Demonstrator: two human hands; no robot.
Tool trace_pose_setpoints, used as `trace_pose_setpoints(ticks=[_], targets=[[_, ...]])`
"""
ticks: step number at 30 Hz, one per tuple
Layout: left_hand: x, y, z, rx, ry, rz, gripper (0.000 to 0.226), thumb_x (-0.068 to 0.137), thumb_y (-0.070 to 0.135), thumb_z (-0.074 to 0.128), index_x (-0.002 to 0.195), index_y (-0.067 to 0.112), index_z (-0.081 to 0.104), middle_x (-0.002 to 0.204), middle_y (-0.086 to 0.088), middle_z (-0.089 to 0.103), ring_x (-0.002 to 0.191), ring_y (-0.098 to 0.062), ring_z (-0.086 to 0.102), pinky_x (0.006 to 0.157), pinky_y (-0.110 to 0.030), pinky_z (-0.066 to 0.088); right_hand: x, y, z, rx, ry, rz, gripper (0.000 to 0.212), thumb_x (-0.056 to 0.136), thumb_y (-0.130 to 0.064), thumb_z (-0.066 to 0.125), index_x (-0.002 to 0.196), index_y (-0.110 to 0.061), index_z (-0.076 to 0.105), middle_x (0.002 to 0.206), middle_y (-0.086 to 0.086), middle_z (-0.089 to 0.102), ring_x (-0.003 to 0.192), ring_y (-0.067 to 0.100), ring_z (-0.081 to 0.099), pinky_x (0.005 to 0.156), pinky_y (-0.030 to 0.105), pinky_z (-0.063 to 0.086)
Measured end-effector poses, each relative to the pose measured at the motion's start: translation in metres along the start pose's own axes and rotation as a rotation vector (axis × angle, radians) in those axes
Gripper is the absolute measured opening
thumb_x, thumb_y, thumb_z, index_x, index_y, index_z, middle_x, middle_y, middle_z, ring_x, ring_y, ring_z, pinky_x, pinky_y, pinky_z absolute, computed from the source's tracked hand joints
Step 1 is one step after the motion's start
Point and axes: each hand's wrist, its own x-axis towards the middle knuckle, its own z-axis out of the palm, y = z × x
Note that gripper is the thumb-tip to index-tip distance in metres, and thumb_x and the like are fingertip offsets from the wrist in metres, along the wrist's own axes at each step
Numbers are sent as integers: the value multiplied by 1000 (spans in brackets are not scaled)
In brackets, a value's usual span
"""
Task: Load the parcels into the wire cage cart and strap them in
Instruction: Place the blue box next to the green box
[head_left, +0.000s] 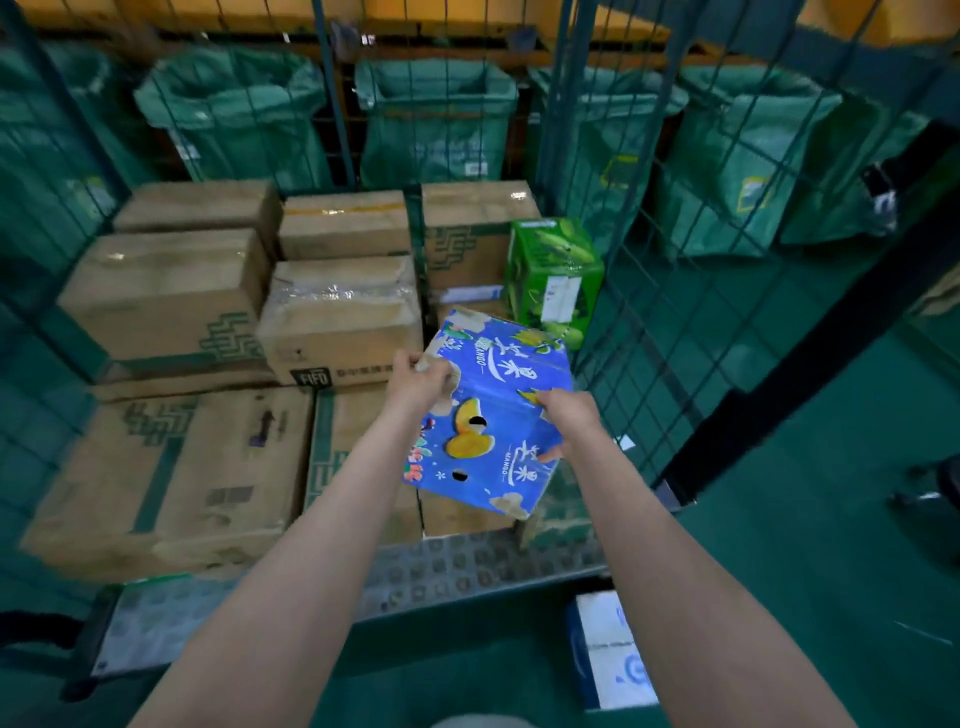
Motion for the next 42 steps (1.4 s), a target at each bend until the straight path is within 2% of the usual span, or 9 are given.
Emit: trace_pose_setpoints(ticks=[7,13,15,20,25,29,34,37,42], targets=[[26,11,-35,-43,23,11,23,90,23,55,103,16,38,87,-1,49,87,-23,52,81,-37,46,5,-27,43,-40,-23,-14,46,93,-15,54,136,-3,40,138,11,46,122,34,47,81,59,52],[49,11,-37,-97,20,-49,22,92,24,54,105,18,38,91,-2,52,75,-19,53,62,-31,43,23,-43,56,-148,-56,-31,27,94,-15,51,117,-2,47,141,10,44,121,36,48,67,51,55],[57,9,-33,-87,30,-64,22,92,27,55,105,20,38,96,-3,52,80,-22,54,59,-30,38,36,-49,56,-164,-63,-38,24,94,-15,52,114,-2,47,137,11,46,120,35,49,72,53,55],[90,22,-7,-125,88,-112,26,90,28,58,107,19,40,104,-5,54,85,-25,55,65,-34,43,80,-78,52,-188,-67,-42,54,94,-16,55,141,-4,32,134,10,47,118,31,49,79,57,54],[124,40,30,-170,105,-105,30,89,28,61,111,20,42,104,-4,53,86,-21,55,79,-39,48,130,-113,40,-198,-85,-65,50,95,-16,52,140,-2,35,122,13,53,95,25,54,79,54,52],[151,46,58,-226,138,-76,29,90,26,59,110,18,40,100,-1,50,82,-18,54,68,-32,45,171,-129,36,-169,-80,-111,60,95,-18,50,148,-11,21,133,12,45,88,23,48,87,52,51],[189,44,88,-236,176,-71,26,91,18,57,108,15,38,99,0,54,87,-18,57,68,-31,47,222,-127,39,-129,-68,-187,45,91,-18,54,133,-12,39,127,13,51,95,28,57,82,45,52],[215,46,97,-273,164,-98,25,90,12,56,107,14,37,102,-4,57,94,-25,61,79,-39,50,245,-128,45,-97,-71,-199,47,89,-19,55,133,-13,41,125,12,54,95,29,61,80,45,54],[285,32,111,-178,248,-152,19,89,3,47,84,17,36,102,-12,55,94,-28,57,78,-38,47,297,-139,69,-63,-30,-246,53,88,-15,57,138,-18,41,132,6,50,102,28,58,80,37,50]])
